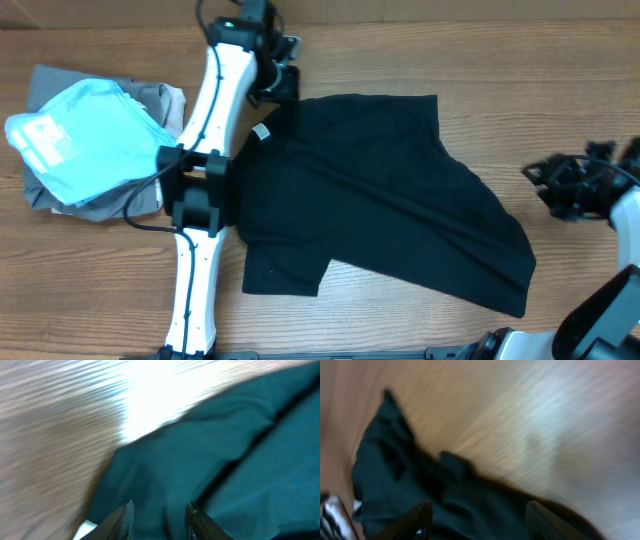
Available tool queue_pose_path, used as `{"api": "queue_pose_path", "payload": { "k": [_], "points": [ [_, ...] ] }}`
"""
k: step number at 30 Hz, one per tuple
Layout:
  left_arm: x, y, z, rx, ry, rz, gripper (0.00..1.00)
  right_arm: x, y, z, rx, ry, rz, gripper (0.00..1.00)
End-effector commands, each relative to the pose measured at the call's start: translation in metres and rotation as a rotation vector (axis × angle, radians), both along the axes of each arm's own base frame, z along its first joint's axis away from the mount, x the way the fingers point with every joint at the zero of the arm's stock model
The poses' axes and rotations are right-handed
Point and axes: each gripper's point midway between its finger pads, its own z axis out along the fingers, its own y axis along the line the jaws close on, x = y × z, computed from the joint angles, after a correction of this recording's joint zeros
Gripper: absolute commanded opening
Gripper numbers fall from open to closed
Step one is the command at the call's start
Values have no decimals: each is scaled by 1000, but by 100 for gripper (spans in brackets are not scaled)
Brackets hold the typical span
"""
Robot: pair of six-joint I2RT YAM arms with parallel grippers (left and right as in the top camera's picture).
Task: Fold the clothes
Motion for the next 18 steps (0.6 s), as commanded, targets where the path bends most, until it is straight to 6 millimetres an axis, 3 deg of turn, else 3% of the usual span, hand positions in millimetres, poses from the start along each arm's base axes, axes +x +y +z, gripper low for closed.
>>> {"api": "queue_pose_path", "payload": {
  "k": [1, 7, 9, 14, 18],
  "points": [
    [-22, -31, -24, 21, 35, -128, 35, 15, 30, 1, -36, -34, 117, 64],
    [-39, -17, -56, 177, 97, -101, 13, 29, 57, -35, -183, 73, 190, 61],
    [-47, -11, -64, 193, 136, -99, 6, 34, 58, -53, -224, 117, 179, 60],
    [-59, 22, -78, 289, 205, -46, 4, 43, 60, -80, -202, 141, 168, 60],
    [-63, 36, -79, 298, 236, -24, 4, 39, 86, -87, -78, 149, 229, 55]
  ]
}}
